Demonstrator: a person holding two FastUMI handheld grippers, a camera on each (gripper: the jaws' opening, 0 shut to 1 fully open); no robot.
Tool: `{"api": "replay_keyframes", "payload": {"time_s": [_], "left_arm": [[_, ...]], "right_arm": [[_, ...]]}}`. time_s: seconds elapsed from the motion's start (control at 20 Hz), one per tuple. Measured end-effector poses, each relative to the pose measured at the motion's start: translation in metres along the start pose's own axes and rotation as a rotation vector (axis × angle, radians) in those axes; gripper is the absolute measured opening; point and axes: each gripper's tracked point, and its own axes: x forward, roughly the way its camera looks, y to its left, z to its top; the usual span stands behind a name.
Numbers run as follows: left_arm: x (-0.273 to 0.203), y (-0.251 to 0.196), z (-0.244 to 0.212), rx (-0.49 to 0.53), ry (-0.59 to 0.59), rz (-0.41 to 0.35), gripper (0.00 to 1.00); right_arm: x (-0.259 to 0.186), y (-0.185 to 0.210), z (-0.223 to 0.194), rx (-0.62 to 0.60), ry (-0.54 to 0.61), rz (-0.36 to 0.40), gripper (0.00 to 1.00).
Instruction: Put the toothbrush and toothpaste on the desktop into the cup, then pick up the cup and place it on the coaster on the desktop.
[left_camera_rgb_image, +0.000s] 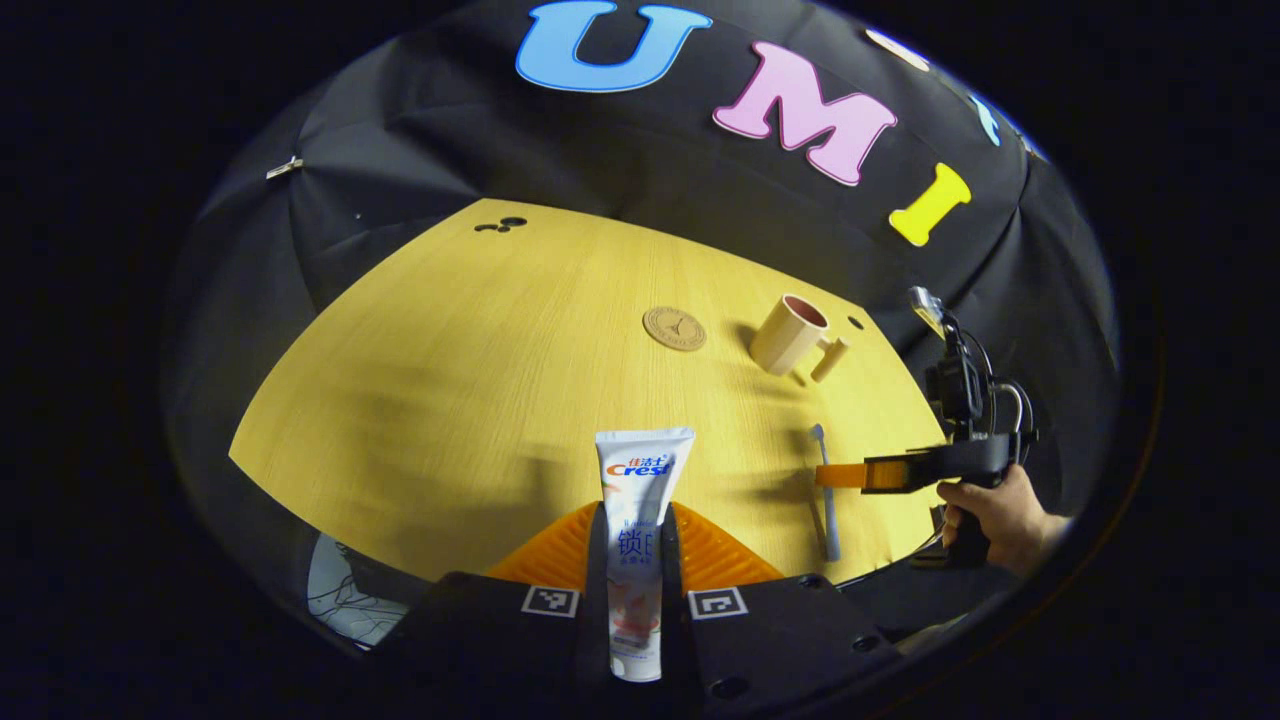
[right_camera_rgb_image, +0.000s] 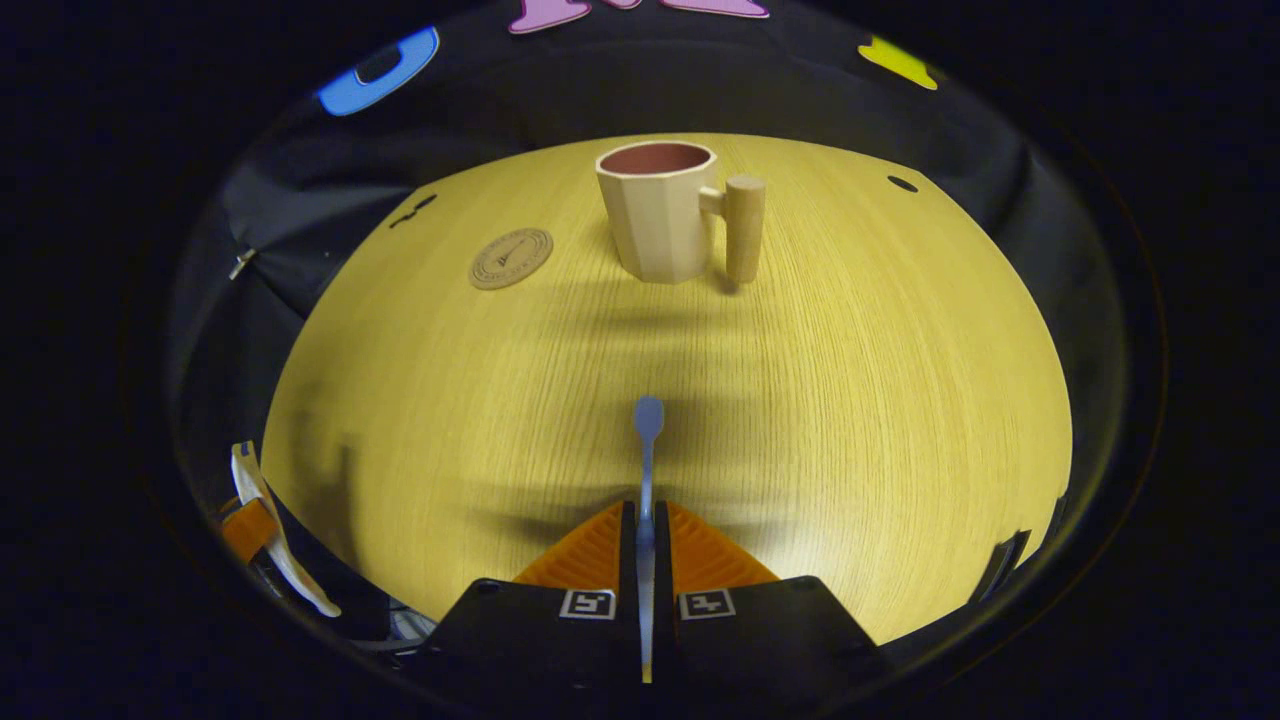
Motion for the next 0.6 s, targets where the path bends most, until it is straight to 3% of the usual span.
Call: {"api": "replay_keyframes", "payload": {"time_s": [0.1, 0.15, 0.6], "left_arm": [[0.000, -0.017, 0.019, -0.005, -0.053, -0.045, 0.25], [0.002, -0.027, 0.031, -0.005, -0.084, -0.068, 0.25], [0.034, -0.160, 0.186, -0.029, -0.422, -0.381, 0.25]], "right_arm": [[-0.018, 0.006, 0.019, 0.012, -0.092, 0.068, 0.14], [-0.028, 0.008, 0.028, 0.012, -0.134, 0.103, 0.08], [-0.086, -0.002, 0.090, 0.045, -0.336, 0.292, 0.08]]}}
